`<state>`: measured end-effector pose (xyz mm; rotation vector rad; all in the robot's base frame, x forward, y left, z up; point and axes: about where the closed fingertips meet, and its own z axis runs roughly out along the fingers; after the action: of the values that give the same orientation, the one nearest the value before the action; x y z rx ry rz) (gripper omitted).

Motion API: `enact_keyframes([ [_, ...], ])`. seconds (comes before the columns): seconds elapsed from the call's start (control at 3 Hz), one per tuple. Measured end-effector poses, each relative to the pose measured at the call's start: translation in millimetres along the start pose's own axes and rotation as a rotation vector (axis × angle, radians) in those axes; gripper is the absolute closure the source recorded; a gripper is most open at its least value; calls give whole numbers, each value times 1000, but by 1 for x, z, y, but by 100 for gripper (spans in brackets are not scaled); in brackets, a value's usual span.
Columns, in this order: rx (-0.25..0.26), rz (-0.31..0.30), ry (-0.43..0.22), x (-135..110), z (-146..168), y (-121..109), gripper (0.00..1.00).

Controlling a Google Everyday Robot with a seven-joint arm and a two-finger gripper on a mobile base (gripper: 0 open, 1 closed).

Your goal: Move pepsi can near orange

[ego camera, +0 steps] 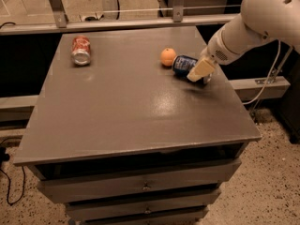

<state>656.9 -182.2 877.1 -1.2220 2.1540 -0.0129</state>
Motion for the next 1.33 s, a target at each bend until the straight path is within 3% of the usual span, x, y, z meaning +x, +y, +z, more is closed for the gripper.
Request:
enact_keyframes([
  [0.67,-7,13,-15,-5,9,2,0],
  [1.0,-15,14,-44,-7,-1,5,0],
  [1.33,-56,14,-113,2,-33,9,0],
])
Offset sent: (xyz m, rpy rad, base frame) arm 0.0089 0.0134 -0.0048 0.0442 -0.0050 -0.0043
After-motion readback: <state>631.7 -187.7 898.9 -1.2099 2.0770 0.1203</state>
